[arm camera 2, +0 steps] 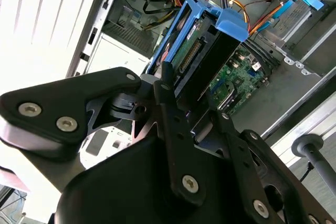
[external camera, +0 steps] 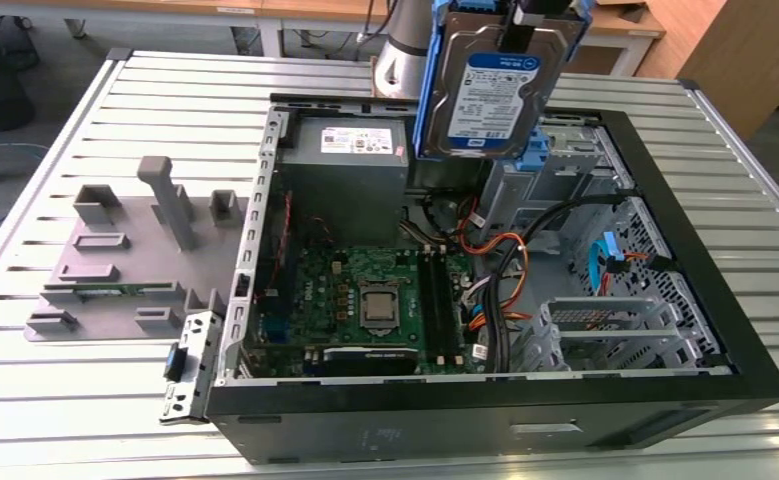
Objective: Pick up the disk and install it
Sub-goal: 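Pick up the disk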
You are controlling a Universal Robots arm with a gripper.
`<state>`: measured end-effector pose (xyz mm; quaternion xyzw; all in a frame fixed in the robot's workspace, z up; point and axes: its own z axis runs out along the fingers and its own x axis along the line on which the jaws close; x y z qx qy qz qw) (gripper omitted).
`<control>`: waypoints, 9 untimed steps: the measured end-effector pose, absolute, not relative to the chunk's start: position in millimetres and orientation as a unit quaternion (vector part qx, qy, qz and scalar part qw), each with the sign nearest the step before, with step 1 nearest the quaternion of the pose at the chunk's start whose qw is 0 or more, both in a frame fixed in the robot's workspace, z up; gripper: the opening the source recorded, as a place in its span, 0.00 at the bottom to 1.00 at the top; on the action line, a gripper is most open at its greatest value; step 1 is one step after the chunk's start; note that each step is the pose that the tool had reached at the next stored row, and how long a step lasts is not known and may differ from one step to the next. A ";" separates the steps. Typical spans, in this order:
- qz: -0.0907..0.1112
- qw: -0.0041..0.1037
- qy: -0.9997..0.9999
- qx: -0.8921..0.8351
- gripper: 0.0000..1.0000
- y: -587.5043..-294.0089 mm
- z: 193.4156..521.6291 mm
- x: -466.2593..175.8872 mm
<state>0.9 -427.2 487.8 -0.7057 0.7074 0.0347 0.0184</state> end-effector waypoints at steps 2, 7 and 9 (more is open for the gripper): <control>0.035 0.018 0.707 -0.706 0.35 -430.0 487.8 0.9; 0.035 0.018 0.707 -0.706 0.35 -436.0 487.6 0.9; 0.035 0.018 0.707 -0.706 0.35 -437.8 487.6 0.9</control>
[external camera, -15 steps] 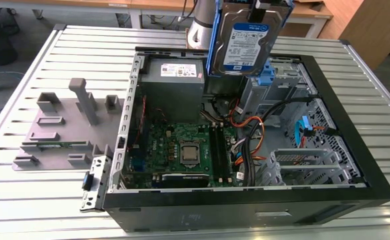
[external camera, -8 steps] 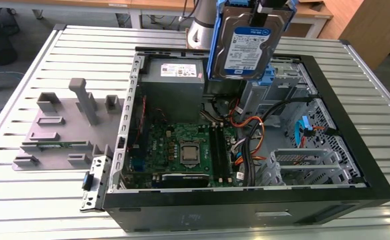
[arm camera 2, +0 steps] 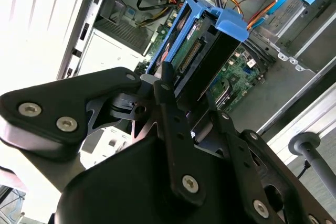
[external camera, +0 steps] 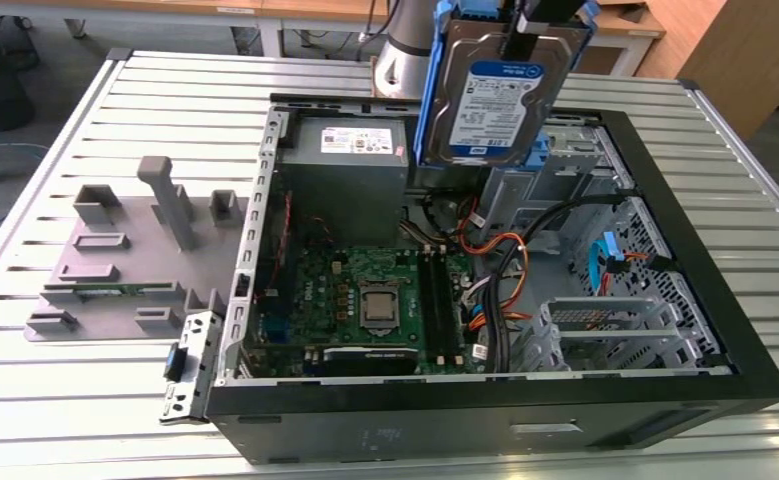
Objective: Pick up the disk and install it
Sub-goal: 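Pick up the disk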
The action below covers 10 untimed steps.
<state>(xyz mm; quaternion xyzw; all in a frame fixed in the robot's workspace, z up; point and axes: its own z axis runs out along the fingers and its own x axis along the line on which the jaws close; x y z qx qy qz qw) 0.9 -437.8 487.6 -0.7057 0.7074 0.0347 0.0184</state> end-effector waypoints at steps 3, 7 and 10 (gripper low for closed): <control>0.035 0.018 0.707 -0.706 0.35 -439.9 487.6 0.9; 0.035 0.018 0.707 -0.706 0.35 -442.1 487.6 0.9; 0.035 0.018 0.707 -0.706 0.35 -442.2 487.6 0.9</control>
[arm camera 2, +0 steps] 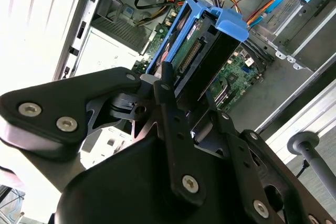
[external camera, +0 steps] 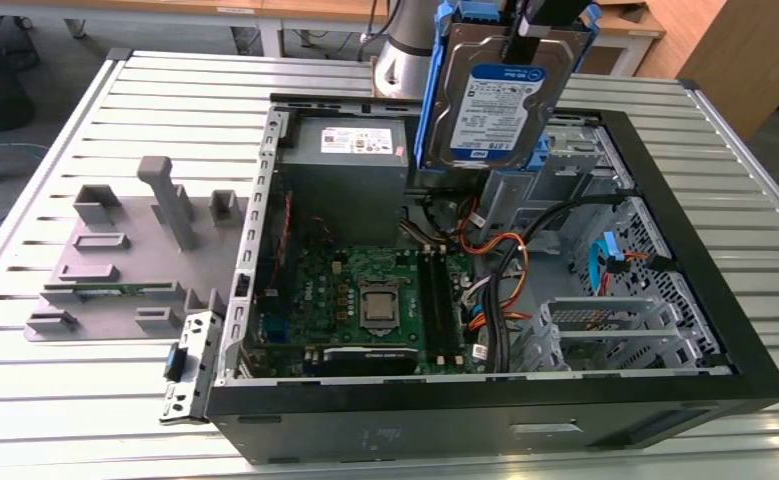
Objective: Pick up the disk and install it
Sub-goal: 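Pick up the disk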
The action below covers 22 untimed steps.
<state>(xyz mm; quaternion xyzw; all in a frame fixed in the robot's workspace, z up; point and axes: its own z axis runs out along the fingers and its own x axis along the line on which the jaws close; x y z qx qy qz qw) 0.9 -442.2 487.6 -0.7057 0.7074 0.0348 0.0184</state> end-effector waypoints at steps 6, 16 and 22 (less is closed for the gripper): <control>0.034 0.018 0.707 -0.706 0.35 -443.6 487.6 0.9; 0.034 0.018 0.707 -0.706 0.35 -445.6 487.6 0.9; 0.034 0.018 0.707 -0.706 0.35 -450.7 487.6 0.9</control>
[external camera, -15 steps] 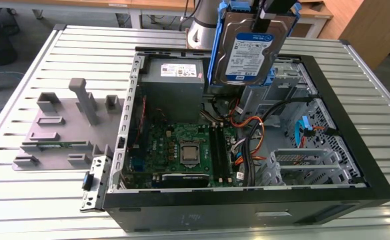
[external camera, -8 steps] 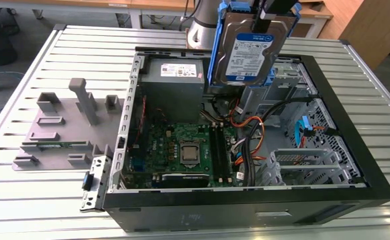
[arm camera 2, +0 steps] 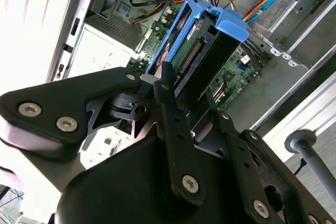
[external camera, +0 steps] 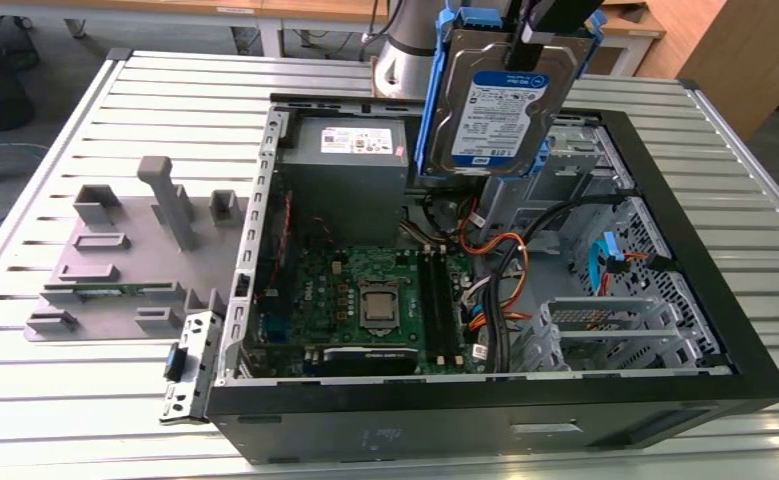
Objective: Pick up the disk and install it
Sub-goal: 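Pick up the disk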
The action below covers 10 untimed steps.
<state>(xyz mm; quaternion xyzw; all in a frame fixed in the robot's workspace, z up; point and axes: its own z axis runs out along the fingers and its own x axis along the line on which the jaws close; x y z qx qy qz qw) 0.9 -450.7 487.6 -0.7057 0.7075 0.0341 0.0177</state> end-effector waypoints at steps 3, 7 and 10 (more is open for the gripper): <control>0.034 0.018 0.707 -0.706 0.35 -450.7 488.4 0.9; 0.034 0.018 0.707 -0.706 0.35 -450.7 488.9 0.9; 0.034 0.018 0.707 -0.706 0.35 -451.7 488.9 0.9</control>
